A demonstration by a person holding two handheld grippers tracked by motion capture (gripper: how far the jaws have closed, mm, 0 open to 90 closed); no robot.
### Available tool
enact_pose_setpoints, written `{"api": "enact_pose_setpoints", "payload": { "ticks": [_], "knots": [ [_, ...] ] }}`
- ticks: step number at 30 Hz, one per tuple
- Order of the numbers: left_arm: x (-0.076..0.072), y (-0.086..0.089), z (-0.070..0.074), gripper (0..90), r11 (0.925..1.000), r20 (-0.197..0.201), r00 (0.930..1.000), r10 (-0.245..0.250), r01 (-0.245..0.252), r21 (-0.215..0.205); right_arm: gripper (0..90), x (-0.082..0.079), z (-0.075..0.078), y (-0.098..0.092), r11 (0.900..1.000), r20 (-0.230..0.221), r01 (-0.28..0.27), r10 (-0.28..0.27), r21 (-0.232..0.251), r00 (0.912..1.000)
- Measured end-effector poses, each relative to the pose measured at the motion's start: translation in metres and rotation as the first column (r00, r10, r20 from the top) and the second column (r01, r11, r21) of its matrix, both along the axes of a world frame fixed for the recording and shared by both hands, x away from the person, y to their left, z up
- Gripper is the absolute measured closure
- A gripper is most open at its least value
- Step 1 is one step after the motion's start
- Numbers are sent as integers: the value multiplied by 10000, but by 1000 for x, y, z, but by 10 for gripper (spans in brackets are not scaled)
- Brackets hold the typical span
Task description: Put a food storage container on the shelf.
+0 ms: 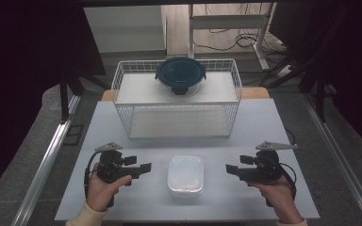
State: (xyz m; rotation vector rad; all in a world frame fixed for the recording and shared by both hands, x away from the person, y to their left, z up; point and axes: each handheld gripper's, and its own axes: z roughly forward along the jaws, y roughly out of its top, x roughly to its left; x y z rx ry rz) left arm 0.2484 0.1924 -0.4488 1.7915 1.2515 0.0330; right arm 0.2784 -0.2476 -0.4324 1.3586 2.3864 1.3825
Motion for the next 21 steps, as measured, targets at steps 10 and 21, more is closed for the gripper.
{"api": "enact_pose_setpoints", "payload": {
  "ticks": [10, 21],
  "knots": [
    [5, 0, -9, 243, 9968, -321, 9995, -29, 3, -796, 234, 3, -5, 12, 9979, -431, -163, 190, 627, 9989],
    [16, -22, -26, 294, 9924, -1118, 9915, -671, 547, -1101, 298, 3, -18, 41, 9960, -896, -555, 618, 704, 9941]
  ]
}}
